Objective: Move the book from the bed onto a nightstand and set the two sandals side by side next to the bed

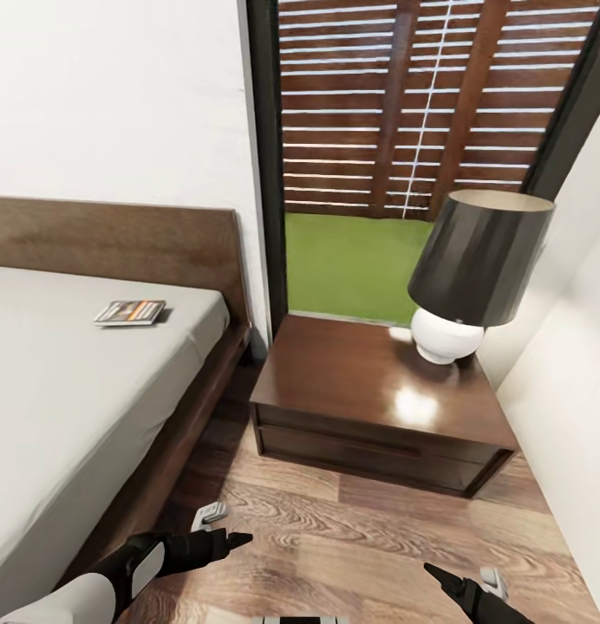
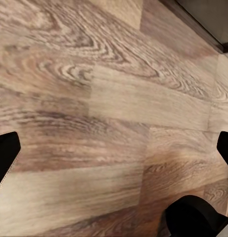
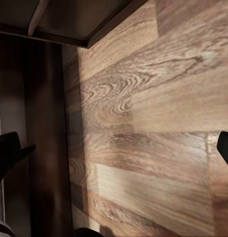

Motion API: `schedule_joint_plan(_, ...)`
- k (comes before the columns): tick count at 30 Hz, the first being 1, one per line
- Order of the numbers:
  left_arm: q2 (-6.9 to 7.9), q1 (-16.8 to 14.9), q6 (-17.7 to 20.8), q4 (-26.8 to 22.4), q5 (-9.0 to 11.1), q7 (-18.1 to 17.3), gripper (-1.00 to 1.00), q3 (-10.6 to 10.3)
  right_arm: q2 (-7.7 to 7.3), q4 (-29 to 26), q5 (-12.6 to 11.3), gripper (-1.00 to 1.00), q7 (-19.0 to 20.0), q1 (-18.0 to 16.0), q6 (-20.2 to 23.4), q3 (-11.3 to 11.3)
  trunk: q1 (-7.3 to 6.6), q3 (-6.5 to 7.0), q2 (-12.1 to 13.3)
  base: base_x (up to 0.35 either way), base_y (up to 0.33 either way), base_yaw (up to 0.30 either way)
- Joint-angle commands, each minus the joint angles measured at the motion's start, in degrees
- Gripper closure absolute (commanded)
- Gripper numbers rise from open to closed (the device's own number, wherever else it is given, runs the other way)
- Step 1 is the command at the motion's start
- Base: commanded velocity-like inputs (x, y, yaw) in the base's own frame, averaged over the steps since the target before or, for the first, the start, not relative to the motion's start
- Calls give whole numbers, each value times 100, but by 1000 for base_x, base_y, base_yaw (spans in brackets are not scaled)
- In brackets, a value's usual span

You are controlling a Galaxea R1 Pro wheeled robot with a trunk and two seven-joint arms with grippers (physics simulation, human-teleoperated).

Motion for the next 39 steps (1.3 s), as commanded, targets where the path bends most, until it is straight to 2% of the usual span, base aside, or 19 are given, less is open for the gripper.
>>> schedule_joint_plan(1, 4, -1, 42, -6, 60, -5, -100, -44, 1, 16, -61, -100, 30, -7, 60, 39, 0, -6, -2, 130, 0, 40)
schedule_joint_plan(18, 4, -1, 42, -5, 60, -6, -100, -44, -5, 16, -61, -100, 25, -7, 60, 33, 0, -47, -2, 124, 0, 94)
schedule_joint_plan(39, 4, -1, 42, -6, 60, -6, -100, -44, -5, 16, -61, -100, 25, -7, 60, 32, 0, -50, -2, 83, 0, 9)
